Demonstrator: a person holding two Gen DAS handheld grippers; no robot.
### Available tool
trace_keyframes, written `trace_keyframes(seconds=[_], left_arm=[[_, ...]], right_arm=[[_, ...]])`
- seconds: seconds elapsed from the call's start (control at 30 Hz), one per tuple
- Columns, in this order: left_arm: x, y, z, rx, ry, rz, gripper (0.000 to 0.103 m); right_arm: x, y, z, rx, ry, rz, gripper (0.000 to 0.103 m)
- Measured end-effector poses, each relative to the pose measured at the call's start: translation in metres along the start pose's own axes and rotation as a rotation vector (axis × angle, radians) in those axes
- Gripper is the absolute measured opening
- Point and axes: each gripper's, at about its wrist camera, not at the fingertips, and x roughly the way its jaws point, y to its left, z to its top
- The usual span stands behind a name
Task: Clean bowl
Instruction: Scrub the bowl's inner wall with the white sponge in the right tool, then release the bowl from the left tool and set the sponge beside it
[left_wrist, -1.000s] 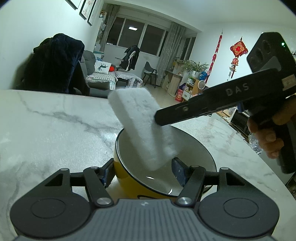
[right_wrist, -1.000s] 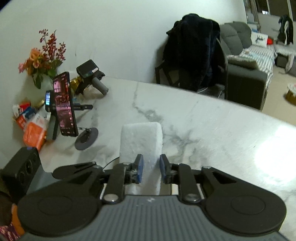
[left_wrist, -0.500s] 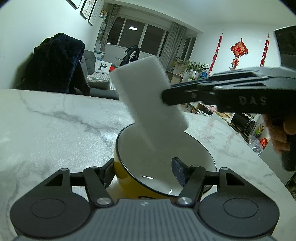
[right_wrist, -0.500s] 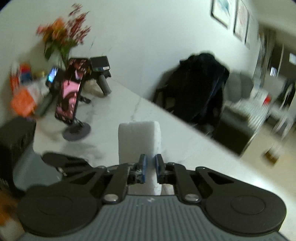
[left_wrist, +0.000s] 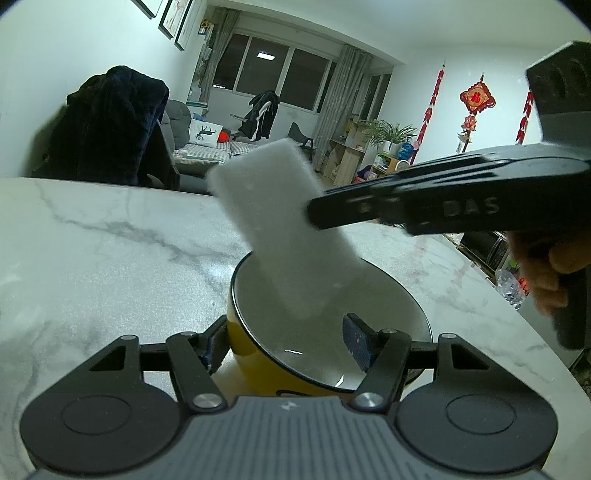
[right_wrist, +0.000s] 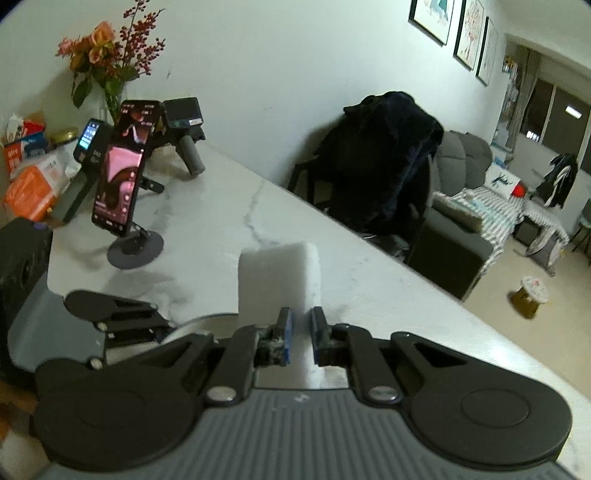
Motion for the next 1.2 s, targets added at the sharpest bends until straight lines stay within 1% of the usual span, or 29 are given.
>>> trace_keyframes(seconds=[0.13, 0.23, 0.4, 0.57, 0.73, 0.9, 1.03, 1.2], left_arm=[[0.000, 0.002, 0.000, -0.010, 0.003, -0.004, 0.067], [-0.001, 0.002, 0.001, -0.016, 0.003, -0.004, 0.067], [-0.002, 0.001, 0.000, -0.013, -0.001, 0.004, 0.067], [-0.003, 0.000, 0.001, -0.005, -0.003, 0.008, 0.067], [-0.005, -0.006, 0.003, 0.012, 0.007, 0.029, 0.067], [-0.008, -0.015, 0.004, 0.037, 0.009, 0.072, 0.067], [-0.012, -0.016, 0.005, 0.025, 0.012, 0.087, 0.067], [-0.012, -0.023, 0.006, 0.020, 0.012, 0.134, 0.067]], right_arm=[[0.007, 0.009, 0.001, 0.009, -0.008, 0.026, 0.011], [0.007, 0.010, 0.001, 0.012, -0.018, 0.028, 0.011], [-0.006, -0.010, -0.006, 0.075, -0.025, -0.018, 0.011], [-0.030, -0.031, -0.018, 0.161, -0.037, -0.042, 0.010], [-0.059, -0.039, -0.028, 0.186, -0.045, -0.074, 0.010], [-0.081, -0.045, -0.043, 0.220, -0.043, -0.102, 0.010], [-0.094, -0.055, -0.064, 0.300, -0.027, -0.106, 0.011], [-0.092, -0.062, -0.084, 0.407, -0.001, -0.081, 0.011]])
